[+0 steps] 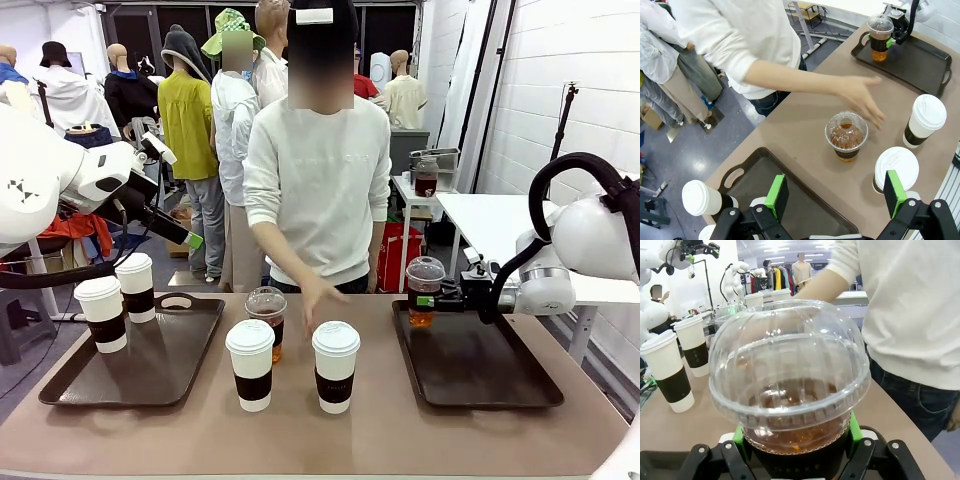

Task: Distribute the coffee onto the tray.
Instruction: Pick up one iced Americano and place it on the right Handle tray.

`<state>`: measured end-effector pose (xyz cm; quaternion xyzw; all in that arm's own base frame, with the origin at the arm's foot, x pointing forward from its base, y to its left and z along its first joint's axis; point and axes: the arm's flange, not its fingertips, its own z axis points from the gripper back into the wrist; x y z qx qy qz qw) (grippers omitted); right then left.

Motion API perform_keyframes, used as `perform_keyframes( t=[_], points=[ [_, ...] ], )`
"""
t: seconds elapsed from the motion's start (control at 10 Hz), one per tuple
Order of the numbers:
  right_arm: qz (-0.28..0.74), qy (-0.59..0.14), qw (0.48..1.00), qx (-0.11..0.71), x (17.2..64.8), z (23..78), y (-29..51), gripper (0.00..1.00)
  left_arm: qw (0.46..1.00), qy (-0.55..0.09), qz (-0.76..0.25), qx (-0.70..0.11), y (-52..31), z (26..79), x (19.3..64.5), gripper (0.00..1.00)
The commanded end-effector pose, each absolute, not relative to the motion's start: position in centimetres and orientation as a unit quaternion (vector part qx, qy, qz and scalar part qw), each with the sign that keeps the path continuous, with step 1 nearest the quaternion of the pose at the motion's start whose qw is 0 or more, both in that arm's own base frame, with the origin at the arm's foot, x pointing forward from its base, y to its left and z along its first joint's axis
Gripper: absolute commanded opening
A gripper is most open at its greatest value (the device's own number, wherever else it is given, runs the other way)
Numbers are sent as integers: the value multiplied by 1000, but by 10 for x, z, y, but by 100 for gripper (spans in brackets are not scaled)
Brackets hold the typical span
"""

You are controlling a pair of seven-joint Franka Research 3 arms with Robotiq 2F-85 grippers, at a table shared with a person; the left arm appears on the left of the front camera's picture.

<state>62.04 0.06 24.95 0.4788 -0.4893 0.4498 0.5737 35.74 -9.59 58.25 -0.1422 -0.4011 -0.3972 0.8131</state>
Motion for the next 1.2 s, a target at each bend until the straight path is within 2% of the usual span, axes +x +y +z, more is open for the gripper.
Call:
perform_keyframes(
  t=[0.0,0.6,0.7,1.1],
  points=[
    [448,-487,565,493,632,250,0,83,811,-402,-399,-150,-95,582,359,100],
    [430,-487,582,489,641,235,-4,83,811,-402,-399,-150,-95,582,359,100],
    [428,-483,586,490,640,236,-3,100,811,-402,-399,-150,-95,582,359,100],
    [415,-472,601,494,633,239,-6,100,811,-402,-399,-150,-95,582,359,100]
  ],
)
